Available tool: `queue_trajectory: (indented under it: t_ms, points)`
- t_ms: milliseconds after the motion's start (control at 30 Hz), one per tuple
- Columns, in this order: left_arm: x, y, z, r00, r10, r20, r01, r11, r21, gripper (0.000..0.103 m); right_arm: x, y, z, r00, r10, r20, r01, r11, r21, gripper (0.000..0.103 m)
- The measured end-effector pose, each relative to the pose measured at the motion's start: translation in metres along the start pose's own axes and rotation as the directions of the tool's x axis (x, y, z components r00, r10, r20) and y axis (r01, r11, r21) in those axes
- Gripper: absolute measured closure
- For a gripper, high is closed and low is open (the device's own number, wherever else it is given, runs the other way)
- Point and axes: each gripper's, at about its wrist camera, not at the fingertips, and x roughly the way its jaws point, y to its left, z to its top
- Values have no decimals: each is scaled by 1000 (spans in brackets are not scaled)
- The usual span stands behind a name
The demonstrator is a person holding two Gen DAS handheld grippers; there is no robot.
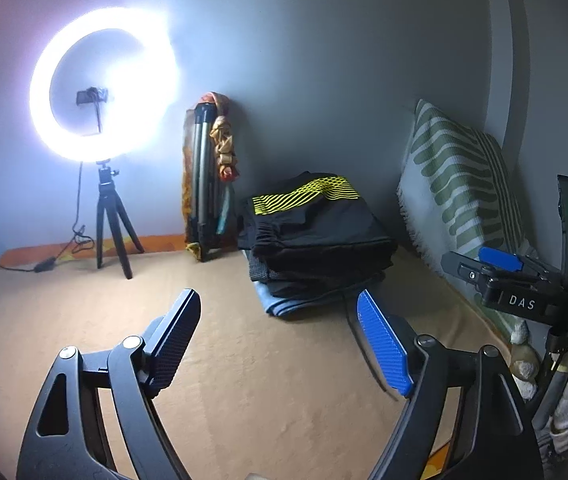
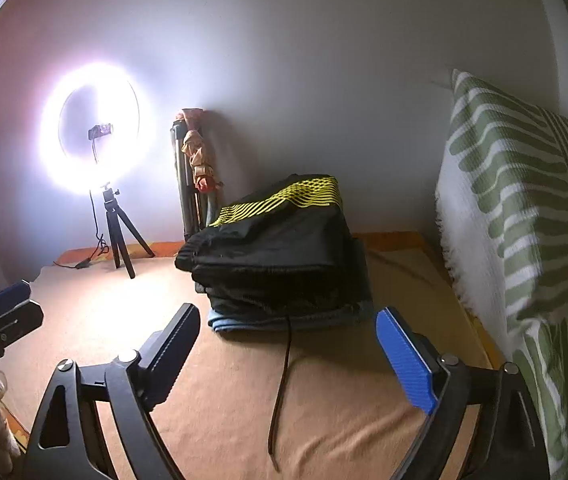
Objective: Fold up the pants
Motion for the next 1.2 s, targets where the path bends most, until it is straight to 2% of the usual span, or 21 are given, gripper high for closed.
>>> queue_trajectory:
  t_ms: [167,267,400,600,800,1200]
  points:
    - [3,-1,-8,1000,7,-27,-7,1000,8,22,-6,7,-9,999,-28,19,29,1000,-8,2]
    - [2,-2,-12,999,26,-23,-25,999,25,22,-10,11,-11,999,-31,43,31,999,-7,1]
    - [2,1,-17,999,34,-27,-34,999,-1,22,-12,17,-12,997,-21,69,21,1000,-5,0]
    - [3,4,-21,998,56,-32,-56,998,4,22,-3,23,-16,999,5,54,-4,1000,-8,0]
    - [3,9,-21,997,69,-27,-69,998,-5,21,7,25,-22,998,-42,38,44,998,-35,0]
    - [-4,1,-22,997,83,-5,-83,996,30,21,13,21,-26,999,-47,22,48,998,-27,0]
